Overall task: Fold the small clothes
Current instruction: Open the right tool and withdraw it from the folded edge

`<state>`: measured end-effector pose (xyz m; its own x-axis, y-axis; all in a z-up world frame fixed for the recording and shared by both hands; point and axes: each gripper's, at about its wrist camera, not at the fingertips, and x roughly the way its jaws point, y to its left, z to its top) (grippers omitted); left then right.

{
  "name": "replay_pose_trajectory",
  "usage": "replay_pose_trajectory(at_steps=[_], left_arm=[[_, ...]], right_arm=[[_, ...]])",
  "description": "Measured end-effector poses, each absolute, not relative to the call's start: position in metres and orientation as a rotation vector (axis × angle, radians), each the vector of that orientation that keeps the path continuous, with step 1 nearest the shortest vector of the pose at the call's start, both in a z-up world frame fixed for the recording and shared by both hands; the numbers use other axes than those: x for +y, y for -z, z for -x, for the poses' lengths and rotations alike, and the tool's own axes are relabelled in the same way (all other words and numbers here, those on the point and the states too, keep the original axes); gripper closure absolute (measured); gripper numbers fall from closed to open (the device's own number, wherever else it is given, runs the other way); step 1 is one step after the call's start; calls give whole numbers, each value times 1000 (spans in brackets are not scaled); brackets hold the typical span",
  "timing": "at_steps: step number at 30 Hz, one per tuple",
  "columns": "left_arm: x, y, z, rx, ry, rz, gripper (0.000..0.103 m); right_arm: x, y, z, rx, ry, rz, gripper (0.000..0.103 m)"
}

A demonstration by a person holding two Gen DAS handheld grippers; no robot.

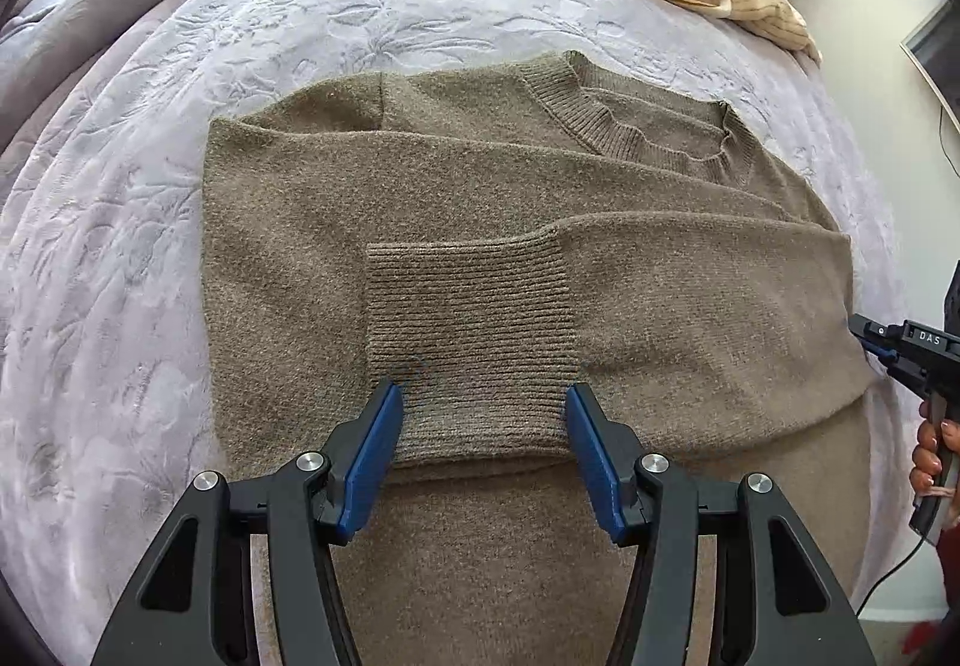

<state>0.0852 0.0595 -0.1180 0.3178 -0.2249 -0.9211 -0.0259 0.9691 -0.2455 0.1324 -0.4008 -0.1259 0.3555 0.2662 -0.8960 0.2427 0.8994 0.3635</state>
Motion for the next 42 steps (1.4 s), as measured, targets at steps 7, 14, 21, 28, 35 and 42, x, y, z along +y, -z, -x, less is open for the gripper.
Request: replay_pose_trajectory(at_steps=[7, 14, 21, 28, 35, 42], left_arm=[[62, 119, -83, 1244, 118, 242, 45], [63, 125, -79, 1249, 92, 243, 21], [63, 125, -78, 1244, 85, 238, 21], [57, 124, -77, 1246, 69, 218, 21], [51, 126, -80, 1262, 57, 200, 21], [32, 132, -86, 1289, 74, 113, 16]], right_arm=[[-358, 94, -106, 1192, -137, -362, 87], [-336, 129, -96, 1262, -136, -260, 88], [-337, 126, -91, 1263, -129, -245, 88], [-334, 127, -93, 1262, -102, -265, 88], [-333, 127, -94, 1266, -83, -263, 88], [-332, 125, -92, 1288, -65, -271, 87]])
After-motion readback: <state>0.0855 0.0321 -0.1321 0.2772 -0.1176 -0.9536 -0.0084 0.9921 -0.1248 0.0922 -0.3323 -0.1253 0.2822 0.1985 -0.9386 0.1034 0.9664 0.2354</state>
